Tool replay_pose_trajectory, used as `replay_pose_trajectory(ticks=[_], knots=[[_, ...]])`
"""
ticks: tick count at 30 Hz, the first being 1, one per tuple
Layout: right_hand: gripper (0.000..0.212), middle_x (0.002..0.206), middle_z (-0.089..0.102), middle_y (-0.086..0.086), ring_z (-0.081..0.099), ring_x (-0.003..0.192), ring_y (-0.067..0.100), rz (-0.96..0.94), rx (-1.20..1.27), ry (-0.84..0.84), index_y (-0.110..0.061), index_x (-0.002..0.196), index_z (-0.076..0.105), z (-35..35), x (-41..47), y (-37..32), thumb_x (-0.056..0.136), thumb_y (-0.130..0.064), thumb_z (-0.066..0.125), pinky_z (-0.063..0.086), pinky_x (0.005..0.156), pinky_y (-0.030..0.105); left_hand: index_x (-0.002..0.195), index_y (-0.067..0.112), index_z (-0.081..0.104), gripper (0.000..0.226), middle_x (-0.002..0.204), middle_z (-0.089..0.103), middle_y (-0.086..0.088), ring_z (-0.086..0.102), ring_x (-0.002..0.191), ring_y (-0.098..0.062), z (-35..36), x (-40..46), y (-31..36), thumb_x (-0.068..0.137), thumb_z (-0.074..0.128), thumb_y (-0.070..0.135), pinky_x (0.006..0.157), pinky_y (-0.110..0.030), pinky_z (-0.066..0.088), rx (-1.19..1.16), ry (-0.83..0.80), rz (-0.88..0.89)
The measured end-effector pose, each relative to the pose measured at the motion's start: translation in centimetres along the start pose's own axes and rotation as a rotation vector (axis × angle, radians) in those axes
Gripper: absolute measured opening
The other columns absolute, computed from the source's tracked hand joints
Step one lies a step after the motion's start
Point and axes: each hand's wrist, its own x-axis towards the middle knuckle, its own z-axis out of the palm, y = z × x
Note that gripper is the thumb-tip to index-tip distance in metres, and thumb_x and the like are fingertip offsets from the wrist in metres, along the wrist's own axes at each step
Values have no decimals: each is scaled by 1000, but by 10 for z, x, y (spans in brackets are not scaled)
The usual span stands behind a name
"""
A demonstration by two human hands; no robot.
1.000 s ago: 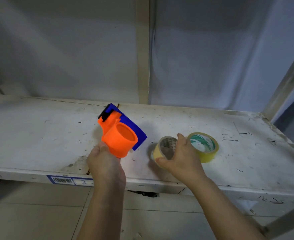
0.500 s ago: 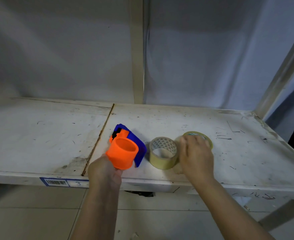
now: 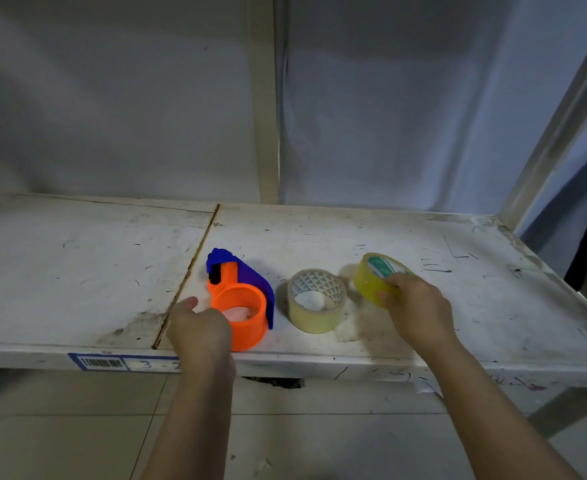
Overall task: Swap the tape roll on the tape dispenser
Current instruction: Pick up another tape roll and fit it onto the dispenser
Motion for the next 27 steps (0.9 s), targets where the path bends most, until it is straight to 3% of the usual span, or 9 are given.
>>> replay_pose_trajectory(ticks=[2, 6, 9, 12, 14, 16, 19, 23, 27], knots=[[21, 95, 64, 5, 52, 82, 24, 43, 116, 40, -19, 107, 63, -7, 1, -5, 92, -29, 51, 37, 70, 32, 137, 14, 44, 47, 146, 37, -16, 42, 129, -39, 2, 0, -2, 92, 43, 3, 97, -55, 45, 93, 30, 156], [17, 89, 66, -3, 58, 84, 22, 45, 383, 87, -22, 95, 65, -22, -3, -23, 89, -35, 56, 45, 73, 37, 130, 12, 52, 40, 139, 43, -12, 40, 128, -28, 0, -24, 2, 91, 58, 20, 93, -41, 44, 241, 125, 727], [11, 82, 68, -8, 60, 77, 16, -29, 609, 61, -25, 84, 68, -37, -13, -44, 85, -35, 62, 49, 74, 40, 130, 24, 53, 43, 142, 40, 5, 37, 127, -7, -3, -48, 9, 88, 61, 30, 95, -13, 36, 204, -148, 958], [6, 74, 69, -10, 57, 63, 1, -175, 753, -75, -25, 80, 71, -49, -30, -69, 82, -30, 67, 45, 62, 26, 136, 34, 46, 53, 139, 37, 22, 33, 120, 15, -2, -60, 13, 85, 62, 39, 86, 8, 28, 179, -409, 952], [5, 72, 70, -8, 55, 56, -2, -260, 783, -171, -24, 81, 72, -51, -40, -79, 81, -27, 68, 41, 58, 21, 135, 37, 46, 53, 135, 42, 25, 40, 120, 12, 0, -63, 14, 85, 61, 43, 94, -5, 39, 108, -498, 894], [6, 75, 72, -6, 59, 61, 2, -321, 765, -238, -25, 81, 72, -48, -47, -88, 80, -30, 69, 47, 61, 28, 128, 36, 55, 44, 125, 55, 20, 54, 116, -2, -4, -58, 14, 85, 58, 44, 91, -29, 53, -11, -473, 782], [8, 78, 73, -5, 65, 72, 11, -333, 751, -283, -27, 82, 73, -44, -47, -88, 77, -33, 72, 55, 71, 39, 108, 26, 70, 23, 98, 69, 15, 63, 94, -1, -10, -50, 15, 91, 56, 33, 79, -23, 54, -58, -337, 738], [9, 86, 73, 11, 68, 85, 29, -340, 833, -421, -15, 81, 73, -41, -44, -84, 78, -23, 70, 55, 79, 43, 80, 25, 73, 21, 77, 73, 5, 68, 85, -15, -19, -37, 21, 92, 55, 28, 83, -42, 55, -180, -314, 527], [10, 85, 70, 15, 65, 78, 31, -354, 843, -403, -11, 82, 69, -33, -45, -86, 86, -18, 64, 54, 73, 43, 84, 19, 70, 24, 76, 72, 2, 67, 89, -17, -21, -31, 24, 95, 49, 19, 75, -27, 56, -249, -303, 466]])
